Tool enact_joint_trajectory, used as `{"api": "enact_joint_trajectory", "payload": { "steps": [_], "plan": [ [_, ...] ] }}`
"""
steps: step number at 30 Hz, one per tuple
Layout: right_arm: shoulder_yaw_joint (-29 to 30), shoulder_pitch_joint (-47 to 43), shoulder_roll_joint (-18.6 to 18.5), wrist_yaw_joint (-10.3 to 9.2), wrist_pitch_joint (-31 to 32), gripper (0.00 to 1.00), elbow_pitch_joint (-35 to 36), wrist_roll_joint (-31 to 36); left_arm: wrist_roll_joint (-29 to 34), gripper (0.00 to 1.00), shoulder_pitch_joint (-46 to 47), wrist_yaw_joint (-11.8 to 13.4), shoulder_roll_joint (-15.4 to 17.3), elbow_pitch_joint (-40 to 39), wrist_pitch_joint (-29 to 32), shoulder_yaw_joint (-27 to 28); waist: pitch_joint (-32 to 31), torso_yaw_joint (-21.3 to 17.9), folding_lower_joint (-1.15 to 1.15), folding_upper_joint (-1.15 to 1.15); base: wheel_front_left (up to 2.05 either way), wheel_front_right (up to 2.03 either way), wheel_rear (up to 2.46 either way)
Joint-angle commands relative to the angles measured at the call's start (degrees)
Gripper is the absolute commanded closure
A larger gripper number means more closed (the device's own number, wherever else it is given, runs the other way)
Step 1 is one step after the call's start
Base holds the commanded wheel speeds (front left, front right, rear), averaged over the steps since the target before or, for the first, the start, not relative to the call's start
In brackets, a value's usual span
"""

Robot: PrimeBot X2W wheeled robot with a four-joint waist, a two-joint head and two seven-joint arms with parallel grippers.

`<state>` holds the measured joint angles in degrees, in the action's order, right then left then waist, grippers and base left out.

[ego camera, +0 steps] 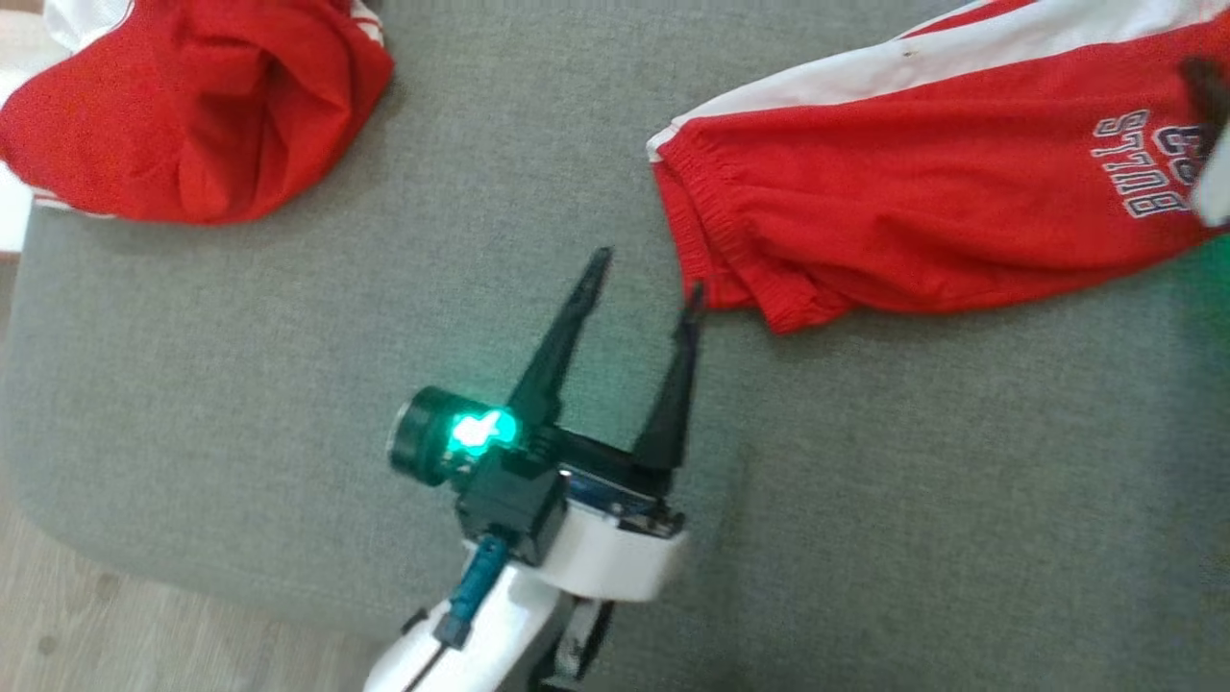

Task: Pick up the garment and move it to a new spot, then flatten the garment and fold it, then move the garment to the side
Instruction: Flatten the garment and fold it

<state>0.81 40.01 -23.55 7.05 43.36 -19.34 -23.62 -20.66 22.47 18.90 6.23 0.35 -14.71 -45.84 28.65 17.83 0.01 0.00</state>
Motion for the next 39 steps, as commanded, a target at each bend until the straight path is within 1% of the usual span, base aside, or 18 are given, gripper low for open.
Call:
{"api": "enact_joint_trajectory", "payload": {
  "steps": [1, 5, 9, 12, 14, 18, 20, 22, 24, 27, 32, 35, 39],
  "plan": [
    [-1.4, -2.9, 1.0, 0.44, 0.3, 1.0, 1.2, -0.7, 0.6, 0.0, -0.6, -0.3, 0.2, -1.4, -0.3, 2.5, -0.7, -0.8, -0.01, 0.0, 0.0, 0.0, 0.0],
    [1.6, -5.0, 1.6, 0.44, -2.2, 1.0, 2.4, -3.6, 2.5, 0.0, -4.3, -2.9, -0.3, -0.4, -0.3, 7.0, -3.2, -3.4, -0.01, 0.0, 0.0, 0.0, 0.0],
    [8.9, -7.6, 0.6, 0.44, -3.5, 1.0, 1.7, -4.7, 4.0, 0.0, -8.2, -5.9, -0.6, -0.3, -0.3, 10.4, -5.3, -5.5, -0.01, 0.0, 0.0, 0.0, 0.0],
    [15.7, -8.7, -0.9, 0.44, -3.5, 1.0, 0.7, -4.3, 4.9, 0.0, -10.5, -7.9, -0.7, -0.5, -0.3, 12.4, -6.1, -6.1, -0.01, 0.0, 0.0, 0.0, 0.0],
    [19.3, -8.9, -2.4, 0.44, -3.5, 1.0, 0.3, -3.8, 5.5, 0.0, -11.6, -9.2, -0.9, -0.6, -0.3, 13.4, -6.3, -6.1, -0.01, 0.0, 0.0, 0.0, 0.0],
    [22.8, -8.1, -3.7, 0.44, -3.4, 1.0, 0.8, -3.1, 6.3, 0.0, -13.4, -11.3, -1.6, 0.0, -0.3, 14.8, -7.1, -5.7, -0.01, 0.0, 0.0, 0.0, 0.0],
    [22.2, -7.6, -3.1, 0.44, -2.8, 1.0, 1.9, -2.8, 6.7, 0.0, -14.3, -12.0, -2.0, 0.3, -0.3, 15.3, -7.7, -5.4, -0.01, 0.0, 0.0, 0.0, 0.0],
    [20.3, -7.3, -1.1, 0.44, -1.6, 1.0, 3.6, -3.3, 6.8, 0.0, -15.1, -12.6, -2.4, 0.5, -0.3, 15.8, -8.3, -5.2, -0.01, 0.0, 0.0, 0.0, 0.0],
    [17.6, -7.2, 1.8, 0.44, 0.2, 1.0, 5.4, -4.0, 6.8, 0.0, -15.9, -13.0, -2.8, 0.8, -0.3, 16.1, -8.9, -5.0, -0.01, 0.0, 0.0, 0.0, 0.0],
    [13.7, -6.4, 6.7, 0.44, 2.1, 1.0, 7.5, -3.1, 7.0, 0.0, -16.7, -13.6, -3.1, 1.2, -0.3, 16.2, -9.5, -4.5, -0.01, 0.0, 0.0, 0.0, 0.0],
    [8.3, -3.5, 15.9, 0.44, 2.5, 1.0, 8.0, 0.1, 7.1, 0.0, -16.7, -14.5, -3.3, 2.0, -0.3, 15.6, -10.2, -2.9, -0.01, 0.0, 0.0, 0.0, 0.0],
    [6.3, -2.3, 18.5, 0.44, 1.6, 1.0, 6.6, 2.1, 6.3, 0.0, -16.5, -14.5, -3.3, 1.9, -0.3, 14.9, -10.7, -1.3, -0.01, 0.0, 0.0, 0.0, 0.0],
    [5.0, -2.2, 19.6, 0.44, 0.4, 1.0, 4.4, 4.5, 5.2, 0.0, -17.0, -13.8, -3.3, 2.1, -0.3, 14.0, -11.3, 0.8, -0.01, 0.0, 0.0, 0.0, 0.0]
  ]
}}
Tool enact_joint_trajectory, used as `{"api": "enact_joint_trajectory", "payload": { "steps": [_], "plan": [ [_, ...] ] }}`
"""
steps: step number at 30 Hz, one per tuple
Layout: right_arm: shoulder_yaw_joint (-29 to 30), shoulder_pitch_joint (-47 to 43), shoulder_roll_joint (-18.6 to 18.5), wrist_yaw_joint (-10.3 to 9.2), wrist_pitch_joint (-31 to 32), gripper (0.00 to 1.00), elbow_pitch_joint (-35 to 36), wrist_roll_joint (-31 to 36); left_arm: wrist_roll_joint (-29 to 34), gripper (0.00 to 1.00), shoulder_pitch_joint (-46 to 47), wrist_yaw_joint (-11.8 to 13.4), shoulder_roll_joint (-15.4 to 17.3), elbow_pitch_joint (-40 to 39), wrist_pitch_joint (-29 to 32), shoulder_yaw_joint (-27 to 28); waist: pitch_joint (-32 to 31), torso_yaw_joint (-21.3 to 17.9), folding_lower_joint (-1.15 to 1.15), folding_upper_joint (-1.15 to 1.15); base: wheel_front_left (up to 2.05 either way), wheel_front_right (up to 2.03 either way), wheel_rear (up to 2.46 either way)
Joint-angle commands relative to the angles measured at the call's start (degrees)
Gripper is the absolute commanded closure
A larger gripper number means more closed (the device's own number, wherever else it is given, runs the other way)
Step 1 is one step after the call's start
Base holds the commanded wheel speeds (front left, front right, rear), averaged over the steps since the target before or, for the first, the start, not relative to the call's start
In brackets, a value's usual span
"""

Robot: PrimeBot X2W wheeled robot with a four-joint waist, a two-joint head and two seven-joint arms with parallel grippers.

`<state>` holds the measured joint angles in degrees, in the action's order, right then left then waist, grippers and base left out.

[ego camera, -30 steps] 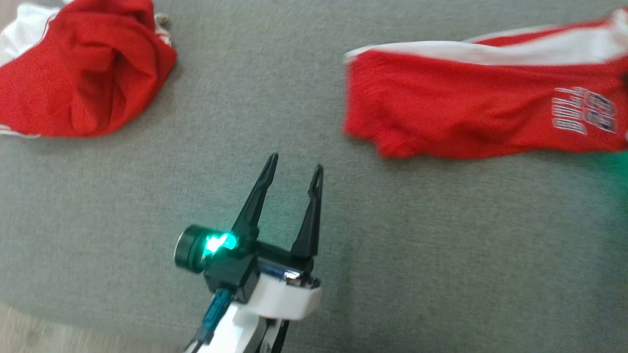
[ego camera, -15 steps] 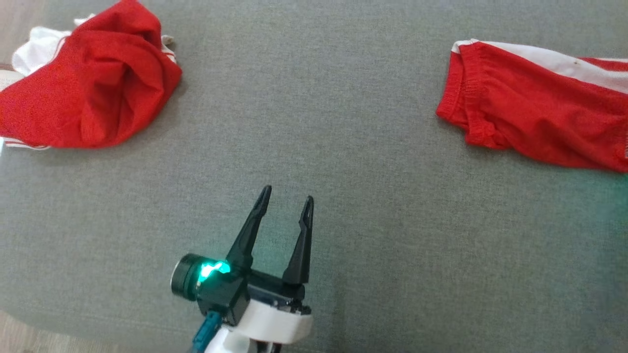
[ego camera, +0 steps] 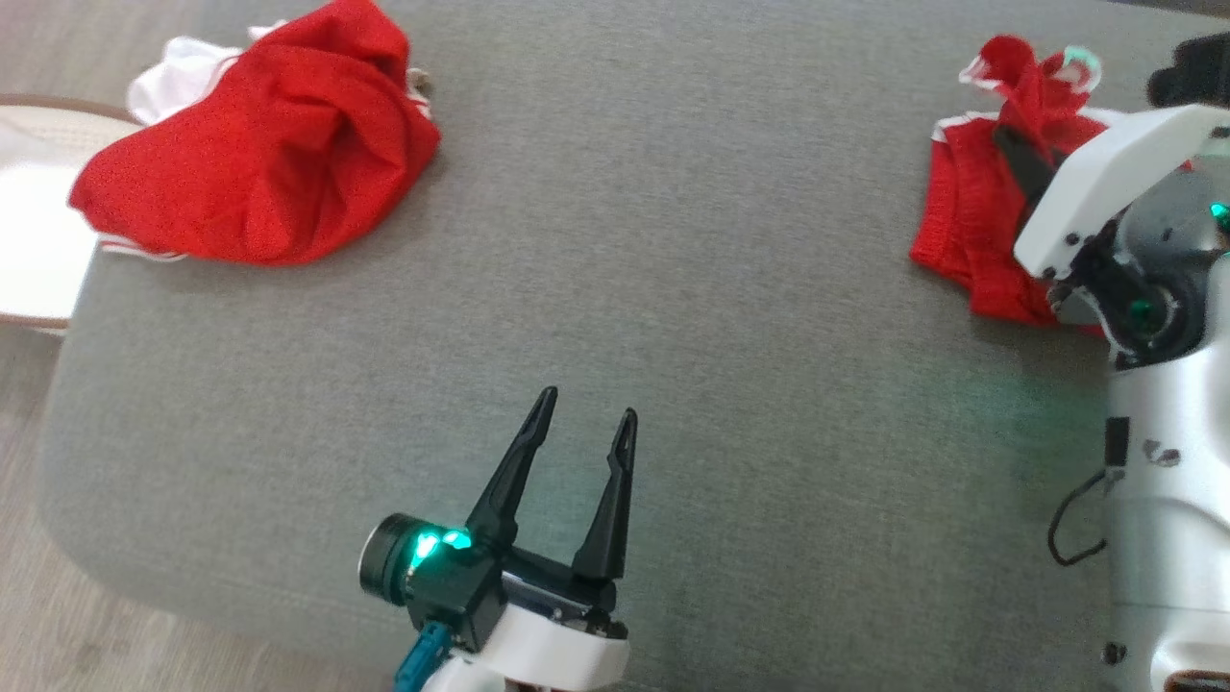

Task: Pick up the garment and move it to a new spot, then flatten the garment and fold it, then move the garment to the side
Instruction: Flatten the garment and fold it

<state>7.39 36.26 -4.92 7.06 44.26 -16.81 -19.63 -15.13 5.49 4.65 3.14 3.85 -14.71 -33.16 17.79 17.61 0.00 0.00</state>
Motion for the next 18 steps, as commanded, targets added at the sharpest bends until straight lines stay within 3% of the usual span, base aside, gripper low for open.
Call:
{"api": "enact_joint_trajectory", "payload": {
  "steps": [1, 7, 15, 16, 17, 18],
  "plan": [
    [-1.8, 1.2, 1.0, 0.43, -0.5, 1.0, 1.5, 1.0, -0.6, 0.0, -0.2, 0.6, -0.2, -1.5, -0.3, 1.2, -0.6, 1.4, 0.0, 0.0, 0.0, 0.0, 0.0],
    [-3.6, -1.1, -0.7, 0.43, -0.8, 1.0, 1.0, 2.0, -1.0, 0.0, -1.4, 1.3, -0.2, -1.7, -0.3, 1.4, -1.0, 1.8, 0.0, 0.0, 0.0, 0.0, 0.0],
    [-7.1, -3.6, -4.1, 0.43, -1.0, 1.0, 2.7, 0.2, -0.8, 0.0, -1.5, 1.5, -0.3, -1.7, -0.3, 2.1, -0.9, -0.9, 0.0, 0.0, 0.0, 0.0, 0.0],
    [-7.5, -3.7, -4.1, 0.43, -1.3, 0.81, 2.9, 0.0, -0.8, 0.0, -1.4, 1.5, -0.3, -1.7, -0.3, 2.0, -0.8, -1.3, 0.0, 0.0, 0.0, 0.0, 0.0],
    [-8.1, -3.9, -4.2, 0.43, -1.7, 0.27, 3.2, -0.3, -0.8, 0.0, -1.3, 1.4, -0.3, -1.6, -0.3, 2.0, -0.8, -1.5, 0.0, 0.0, 0.0, 0.0, 0.0],
    [-9.1, -4.1, -4.0, 0.43, -2.0, 0.0, 3.5, -1.1, -0.7, 0.0, -1.2, 1.4, -0.3, -1.5, -0.3, 2.1, -0.8, -1.7, 0.0, 0.0, 0.0, 0.0, 0.0]
  ]
}}
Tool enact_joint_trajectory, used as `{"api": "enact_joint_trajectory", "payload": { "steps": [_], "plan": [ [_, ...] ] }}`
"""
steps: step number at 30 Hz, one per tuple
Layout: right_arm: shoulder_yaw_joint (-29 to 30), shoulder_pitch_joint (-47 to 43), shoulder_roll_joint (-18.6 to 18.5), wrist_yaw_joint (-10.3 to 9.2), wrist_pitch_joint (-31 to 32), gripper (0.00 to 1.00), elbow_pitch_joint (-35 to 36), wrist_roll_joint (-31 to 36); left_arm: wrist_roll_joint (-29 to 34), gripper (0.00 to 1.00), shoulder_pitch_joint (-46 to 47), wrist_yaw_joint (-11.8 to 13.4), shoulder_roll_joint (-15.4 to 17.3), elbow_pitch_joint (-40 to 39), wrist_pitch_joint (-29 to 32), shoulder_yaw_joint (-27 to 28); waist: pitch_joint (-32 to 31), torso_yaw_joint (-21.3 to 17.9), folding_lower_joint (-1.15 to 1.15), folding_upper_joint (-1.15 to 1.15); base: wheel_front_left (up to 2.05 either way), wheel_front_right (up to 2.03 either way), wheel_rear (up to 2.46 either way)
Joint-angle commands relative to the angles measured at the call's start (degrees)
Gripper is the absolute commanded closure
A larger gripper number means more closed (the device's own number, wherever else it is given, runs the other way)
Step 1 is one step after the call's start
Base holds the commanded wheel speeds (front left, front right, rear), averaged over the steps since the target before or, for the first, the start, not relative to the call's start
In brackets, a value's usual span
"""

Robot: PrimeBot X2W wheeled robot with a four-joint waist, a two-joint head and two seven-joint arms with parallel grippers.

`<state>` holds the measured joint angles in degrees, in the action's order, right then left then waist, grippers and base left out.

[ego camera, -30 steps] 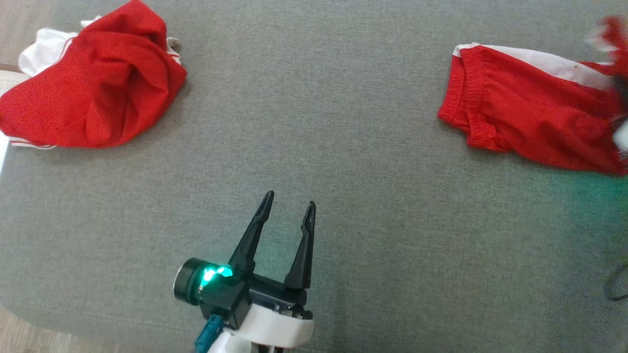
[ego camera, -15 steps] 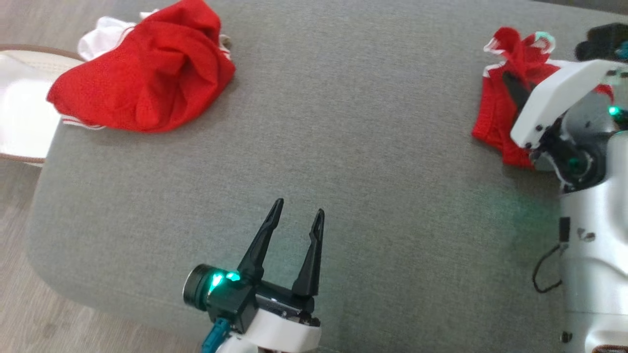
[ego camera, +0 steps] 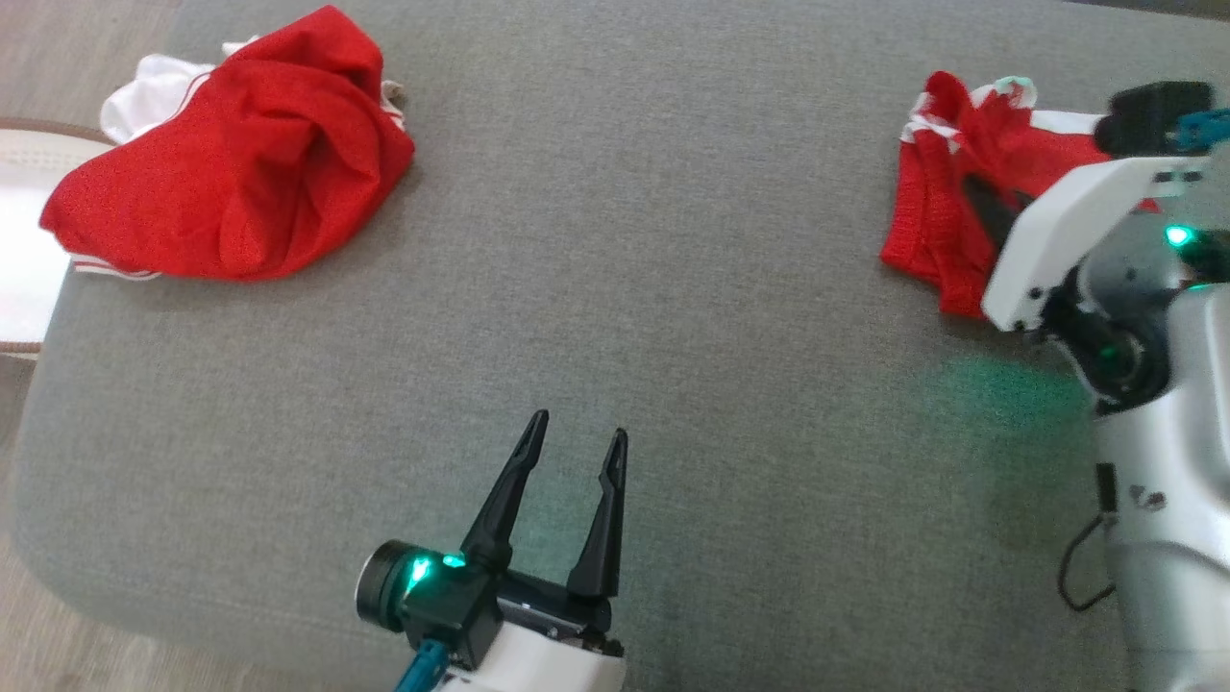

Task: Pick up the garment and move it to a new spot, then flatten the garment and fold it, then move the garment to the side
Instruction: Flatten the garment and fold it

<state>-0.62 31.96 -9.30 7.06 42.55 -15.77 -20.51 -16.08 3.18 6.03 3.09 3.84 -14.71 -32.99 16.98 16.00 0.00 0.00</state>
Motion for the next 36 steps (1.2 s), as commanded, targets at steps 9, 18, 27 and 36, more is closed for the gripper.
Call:
{"api": "enact_joint_trajectory", "payload": {
  "steps": [9, 18, 27, 36],
  "plan": [
    [-10.1, -3.3, 3.3, 0.43, -2.7, 0.0, 5.7, -9.2, 0.4, 0.0, 0.6, -0.2, -0.2, -0.2, -0.3, 3.3, -1.6, -2.1, 0.0, 0.0, 0.0, 0.0, 0.0],
    [-14.7, -8.9, 0.3, 0.43, -13.3, 0.0, 11.5, -7.9, 1.1, 0.0, -1.4, -0.5, -0.2, 0.0, -0.3, 6.9, -7.0, -4.5, 0.0, 0.0, 0.0, 0.0, 0.0],
    [-6.8, -20.9, -4.7, 0.43, -34.8, 0.0, 10.4, 3.9, 3.3, 0.0, -5.0, -2.3, -0.2, 1.8, -0.3, 12.3, -13.6, -7.0, 0.0, 0.0, 0.0, 0.0, 0.0],
    [2.6, -28.6, -3.5, 0.43, -49.7, 0.0, 4.1, 9.0, 4.3, 0.0, -5.4, -3.9, -0.2, 4.0, -0.3, 16.6, -16.1, -8.8, 0.0, 0.0, 0.0, 0.0, 0.0]
  ]
}}
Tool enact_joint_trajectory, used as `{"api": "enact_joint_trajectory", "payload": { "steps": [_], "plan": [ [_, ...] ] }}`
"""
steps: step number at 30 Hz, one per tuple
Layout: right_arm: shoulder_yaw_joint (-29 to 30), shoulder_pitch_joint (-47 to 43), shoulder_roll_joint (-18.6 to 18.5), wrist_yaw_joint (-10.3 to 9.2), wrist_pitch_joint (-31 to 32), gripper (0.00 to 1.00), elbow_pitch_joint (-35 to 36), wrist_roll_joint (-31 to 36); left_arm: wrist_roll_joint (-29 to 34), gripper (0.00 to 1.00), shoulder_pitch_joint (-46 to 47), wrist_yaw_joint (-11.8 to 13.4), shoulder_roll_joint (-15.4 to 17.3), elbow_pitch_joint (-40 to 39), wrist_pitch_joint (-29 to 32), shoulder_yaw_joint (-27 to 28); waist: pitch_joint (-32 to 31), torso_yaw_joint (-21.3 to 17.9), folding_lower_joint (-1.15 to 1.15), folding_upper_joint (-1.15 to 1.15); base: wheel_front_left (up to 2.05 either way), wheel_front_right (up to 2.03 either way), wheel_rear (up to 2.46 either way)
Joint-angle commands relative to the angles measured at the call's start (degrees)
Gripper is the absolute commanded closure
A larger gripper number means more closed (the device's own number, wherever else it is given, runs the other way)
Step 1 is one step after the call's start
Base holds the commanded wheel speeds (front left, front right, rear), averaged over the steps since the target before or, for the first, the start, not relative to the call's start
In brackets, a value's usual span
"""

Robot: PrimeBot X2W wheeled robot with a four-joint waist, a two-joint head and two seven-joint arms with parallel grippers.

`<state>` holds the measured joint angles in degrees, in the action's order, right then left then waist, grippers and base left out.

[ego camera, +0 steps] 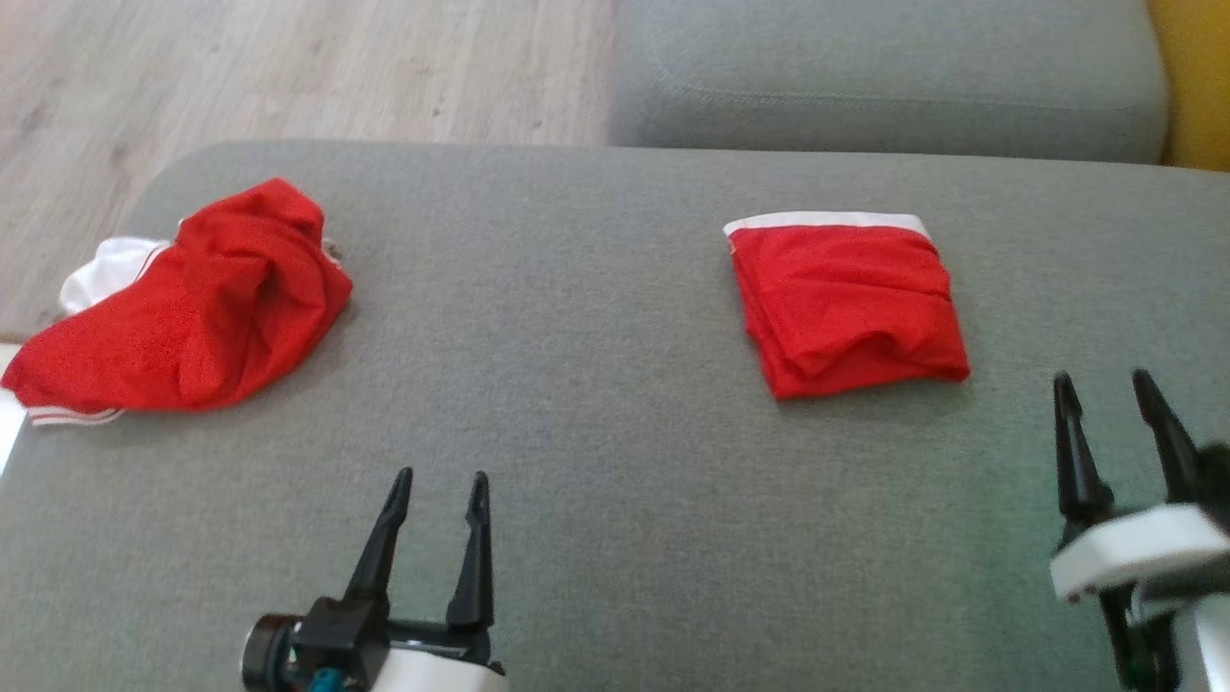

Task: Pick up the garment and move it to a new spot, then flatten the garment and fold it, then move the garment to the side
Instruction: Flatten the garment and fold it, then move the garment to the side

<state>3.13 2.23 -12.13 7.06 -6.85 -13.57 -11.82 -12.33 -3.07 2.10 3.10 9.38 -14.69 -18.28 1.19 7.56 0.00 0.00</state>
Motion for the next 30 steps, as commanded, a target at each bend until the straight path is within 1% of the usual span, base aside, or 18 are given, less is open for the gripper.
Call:
{"api": "enact_joint_trajectory", "payload": {
  "steps": [1, 4, 11, 21, 30],
  "plan": [
    [-0.5, 0.5, -0.4, 0.43, -1.7, 0.0, 1.1, 1.2, 0.7, 0.0, 0.8, 0.0, -0.2, -1.2, -0.3, 2.5, -0.6, -0.7, 0.0, 0.0, 0.0, 0.0, 0.0],
    [0.7, -1.3, 1.0, 0.43, -4.4, 0.0, -0.9, 2.5, 1.0, 0.0, 0.2, -0.3, -0.2, -0.1, -0.3, 4.3, -1.5, -1.5, 0.0, 0.0, 0.0, 0.0, 0.0],
    [0.8, -4.7, 3.6, 0.43, -7.0, 0.0, -3.0, 4.1, 1.7, 0.0, -1.5, -1.6, -0.2, 2.6, -0.3, 7.0, -2.7, -2.2, 0.0, 0.0, 0.0, 0.0, 0.0],
    [0.8, -5.4, 5.6, 0.43, -8.0, 0.0, -5.1, 5.3, 2.1, 0.0, -1.7, -5.4, 0.3, 7.4, -0.3, 8.9, -3.2, -2.7, 0.0, 0.0, 0.0, 0.0, 0.0],
    [-0.2, -5.1, 6.7, 0.43, -8.1, 0.0, -5.8, 5.2, 2.7, 0.0, -0.3, -6.5, 0.2, 8.8, -0.3, 10.0, -3.1, -3.8, 0.0, 0.0, 0.0, 0.0, 0.0]
  ]
}}
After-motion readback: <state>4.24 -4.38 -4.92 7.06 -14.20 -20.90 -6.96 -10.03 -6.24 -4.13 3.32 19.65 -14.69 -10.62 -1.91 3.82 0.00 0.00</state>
